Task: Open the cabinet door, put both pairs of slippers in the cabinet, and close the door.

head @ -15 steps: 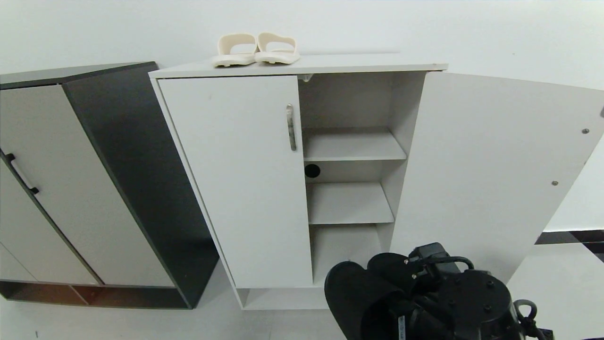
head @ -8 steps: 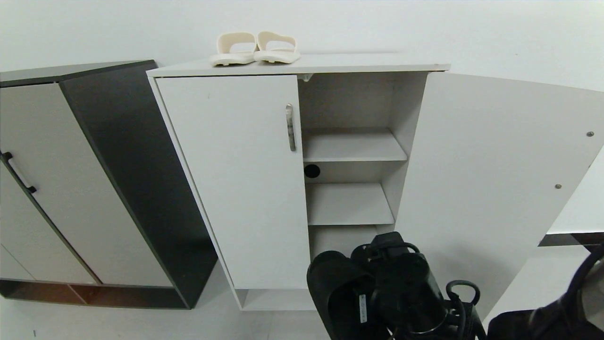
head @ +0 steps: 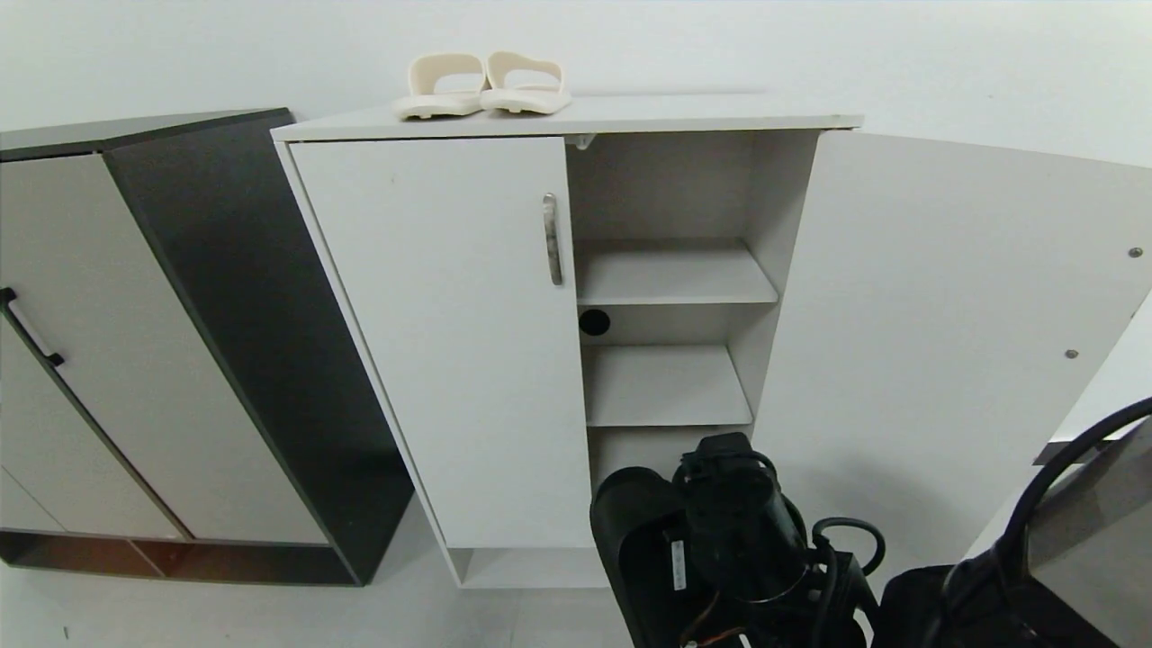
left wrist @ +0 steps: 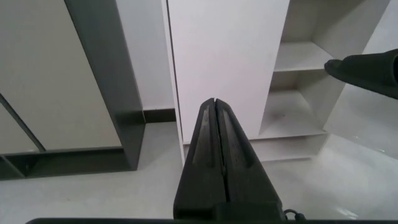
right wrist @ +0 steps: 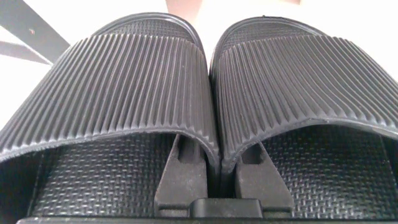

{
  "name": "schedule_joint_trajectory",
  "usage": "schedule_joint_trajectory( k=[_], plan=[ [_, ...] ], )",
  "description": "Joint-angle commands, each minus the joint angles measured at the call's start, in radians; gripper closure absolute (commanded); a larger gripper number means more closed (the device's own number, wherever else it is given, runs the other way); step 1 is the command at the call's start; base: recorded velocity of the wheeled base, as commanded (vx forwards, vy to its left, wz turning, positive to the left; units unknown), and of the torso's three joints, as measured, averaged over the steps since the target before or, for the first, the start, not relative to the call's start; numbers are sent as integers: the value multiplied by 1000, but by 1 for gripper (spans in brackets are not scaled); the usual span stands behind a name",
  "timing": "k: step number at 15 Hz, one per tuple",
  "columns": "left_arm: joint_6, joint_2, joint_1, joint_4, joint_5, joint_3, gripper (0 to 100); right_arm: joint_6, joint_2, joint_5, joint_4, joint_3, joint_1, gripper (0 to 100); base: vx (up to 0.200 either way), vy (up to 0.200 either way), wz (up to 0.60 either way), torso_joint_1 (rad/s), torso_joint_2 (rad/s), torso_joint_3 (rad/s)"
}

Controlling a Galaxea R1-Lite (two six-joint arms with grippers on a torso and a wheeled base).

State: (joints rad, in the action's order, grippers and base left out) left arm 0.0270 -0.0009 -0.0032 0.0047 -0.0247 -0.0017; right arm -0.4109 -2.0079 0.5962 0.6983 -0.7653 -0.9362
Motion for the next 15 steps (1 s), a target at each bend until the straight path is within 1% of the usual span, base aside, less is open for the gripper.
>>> schedule_joint_trajectory(
  k=[1,10,11,12,13,14,15],
  plan=[
    [-1,2,0,0,0,0,100,0,-23,1,0,-5,2,100,0,0,0,2,2,-159],
    [8,2,0,0,-1,0,100,-8,-66,20,35,-5,0,100,0,0,0,3,2,-193],
    [8,2,0,0,-1,0,100,-6,-86,22,106,-11,0,100,0,0,0,2,7,-198],
    [8,2,0,0,-1,0,100,0,-98,25,142,-11,0,100,0,0,0,7,2,-198],
    [8,2,0,0,-1,0,100,23,-112,51,219,-8,2,100,0,0,0,2,7,-203],
    [8,2,0,0,-1,0,100,84,-120,77,283,-2,13,100,0,0,0,7,7,-198],
    [8,2,0,0,-1,0,100,110,-126,97,333,0,22,100,0,0,0,2,2,-193]
  ],
)
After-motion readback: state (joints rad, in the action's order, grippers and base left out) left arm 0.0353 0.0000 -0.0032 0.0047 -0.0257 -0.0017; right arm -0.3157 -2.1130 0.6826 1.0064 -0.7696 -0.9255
